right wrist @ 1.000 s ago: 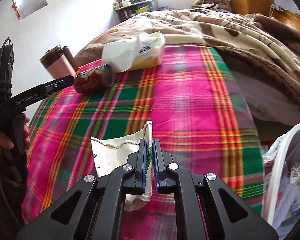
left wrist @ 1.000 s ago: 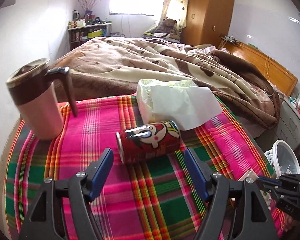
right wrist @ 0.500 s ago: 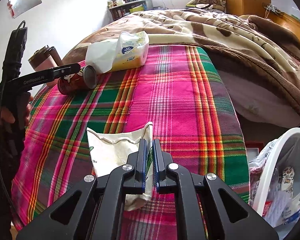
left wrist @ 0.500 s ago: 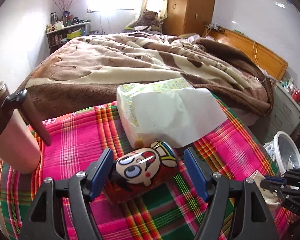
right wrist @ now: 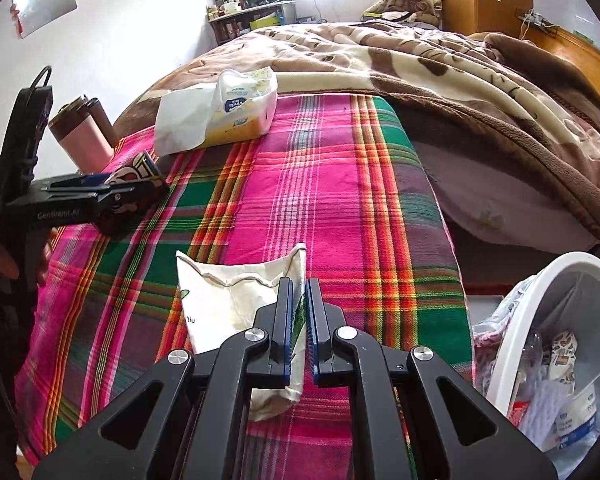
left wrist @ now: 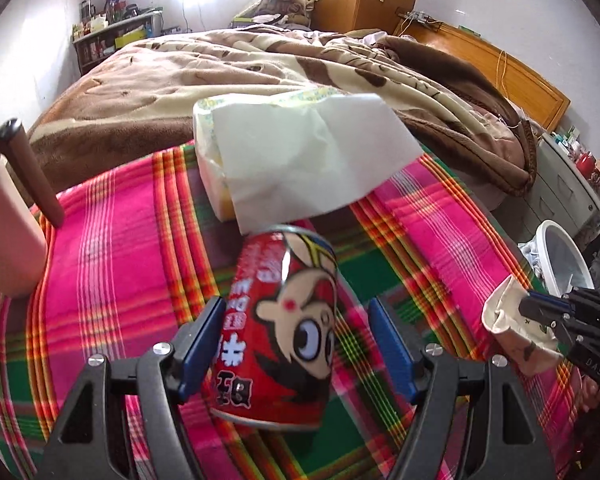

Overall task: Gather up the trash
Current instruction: 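Grasp the red cartoon-printed can with the left gripper while the right gripper holds the paper bag, then carry the red can and paper bag over the wastebasket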

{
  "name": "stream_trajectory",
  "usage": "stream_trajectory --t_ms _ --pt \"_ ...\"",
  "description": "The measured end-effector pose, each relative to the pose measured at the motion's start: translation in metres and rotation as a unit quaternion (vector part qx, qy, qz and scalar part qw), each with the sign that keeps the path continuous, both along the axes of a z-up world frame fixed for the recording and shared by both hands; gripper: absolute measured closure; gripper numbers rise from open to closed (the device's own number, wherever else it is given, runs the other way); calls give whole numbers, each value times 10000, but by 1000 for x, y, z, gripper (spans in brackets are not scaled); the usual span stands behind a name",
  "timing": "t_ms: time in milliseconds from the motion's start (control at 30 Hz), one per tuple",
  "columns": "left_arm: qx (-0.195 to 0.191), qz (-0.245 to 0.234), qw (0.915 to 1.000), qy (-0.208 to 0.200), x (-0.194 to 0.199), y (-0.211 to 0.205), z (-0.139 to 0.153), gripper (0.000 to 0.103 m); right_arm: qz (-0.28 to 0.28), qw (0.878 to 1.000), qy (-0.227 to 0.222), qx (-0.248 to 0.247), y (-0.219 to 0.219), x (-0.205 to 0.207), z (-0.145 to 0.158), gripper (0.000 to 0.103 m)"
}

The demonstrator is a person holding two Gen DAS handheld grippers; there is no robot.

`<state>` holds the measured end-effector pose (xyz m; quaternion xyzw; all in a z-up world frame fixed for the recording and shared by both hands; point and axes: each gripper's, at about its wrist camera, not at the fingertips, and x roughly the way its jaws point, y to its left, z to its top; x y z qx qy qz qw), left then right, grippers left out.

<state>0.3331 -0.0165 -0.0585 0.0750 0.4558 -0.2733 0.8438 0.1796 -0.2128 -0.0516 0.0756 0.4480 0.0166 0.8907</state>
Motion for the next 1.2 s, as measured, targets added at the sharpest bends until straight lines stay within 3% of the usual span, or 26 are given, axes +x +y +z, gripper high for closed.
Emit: stream_trajectory --t_ms 200,300,367,567,800,833,967,1200 --pt "12 346 9993 132 2 0 -11 29 -4 10000 -3 -41 0 -2 1 97" --pt "100 450 9989 60 -2 -2 -11 38 -13 10000 41 -5 -2 -3 -2 95" --pt "83 486 9988 49 -6 0 -11 49 6 9999 93 64 -2 -3 -4 90" --pt "-63 674 9977 83 -21 4 -11 49 134 9992 185 325 -2 -9 -8 75" --pt "-227 837 9962 60 -49 9 -7 49 145 9991 142 363 1 -19 -8 76" --pt "-247 846 9961 50 -52 9 -7 49 173 9991 125 359 2 -20 -7 83" --pt "-304 860 9958 -27 -68 9 -1 49 222 9990 49 395 4 -26 -4 93" --pt "-429 911 9948 -179 -99 10 14 49 193 9989 -181 382 3 -43 6 95"
